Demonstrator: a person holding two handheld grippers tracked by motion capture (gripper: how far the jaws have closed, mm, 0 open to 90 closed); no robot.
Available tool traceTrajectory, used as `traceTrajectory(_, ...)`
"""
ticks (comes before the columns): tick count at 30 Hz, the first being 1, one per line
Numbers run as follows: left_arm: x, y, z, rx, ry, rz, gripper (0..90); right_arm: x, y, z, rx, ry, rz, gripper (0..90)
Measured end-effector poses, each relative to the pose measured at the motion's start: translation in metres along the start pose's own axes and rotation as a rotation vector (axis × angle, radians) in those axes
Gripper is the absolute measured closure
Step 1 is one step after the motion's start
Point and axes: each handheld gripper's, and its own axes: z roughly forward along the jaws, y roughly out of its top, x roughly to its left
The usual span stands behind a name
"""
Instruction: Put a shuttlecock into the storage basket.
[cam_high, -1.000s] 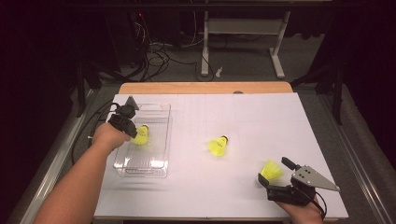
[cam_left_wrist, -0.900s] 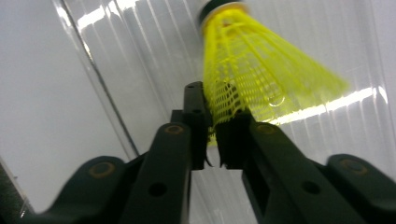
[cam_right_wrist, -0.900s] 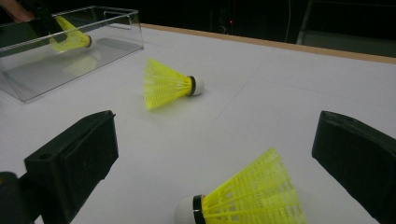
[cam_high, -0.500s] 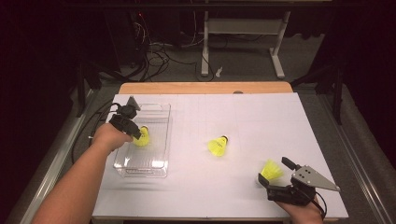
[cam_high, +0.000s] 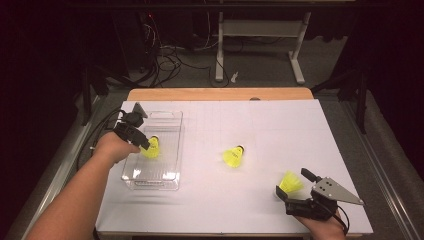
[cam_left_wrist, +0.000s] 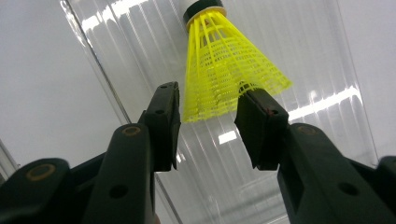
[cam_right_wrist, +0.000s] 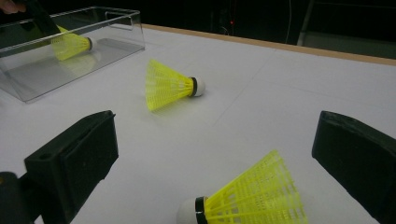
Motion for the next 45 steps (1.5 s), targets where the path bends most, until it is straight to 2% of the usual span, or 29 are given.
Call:
traceTrajectory(11,-0.007,-0.006,-0.007,0.009,-0.018,0.022,53.2,0.0,0.0,0.0,-0.003,-0.004,-0.006,0.8)
traceTrajectory(18,-0.012,-0.013,-0.016,0.011,-0.038,0.04,47.4,0.0,0.001,0.0,-0.004,-0.003,-0.006,0.8)
traceTrajectory(28,-0.018,-0.019,-0.028,0.009,-0.045,0.055,39.1,0.001,0.001,-0.001,-0.005,-0.008,-0.006,0.7)
traceTrajectory(39,-0.026,-0.022,-0.034,0.027,-0.042,0.063,33.8,0.0,0.002,-0.002,-0.013,-0.009,-0.004,0.7)
traceTrajectory(45,-0.029,-0.025,-0.037,0.032,-0.06,0.063,29.2,0.0,0.002,-0.002,-0.012,-0.009,-0.003,0.7)
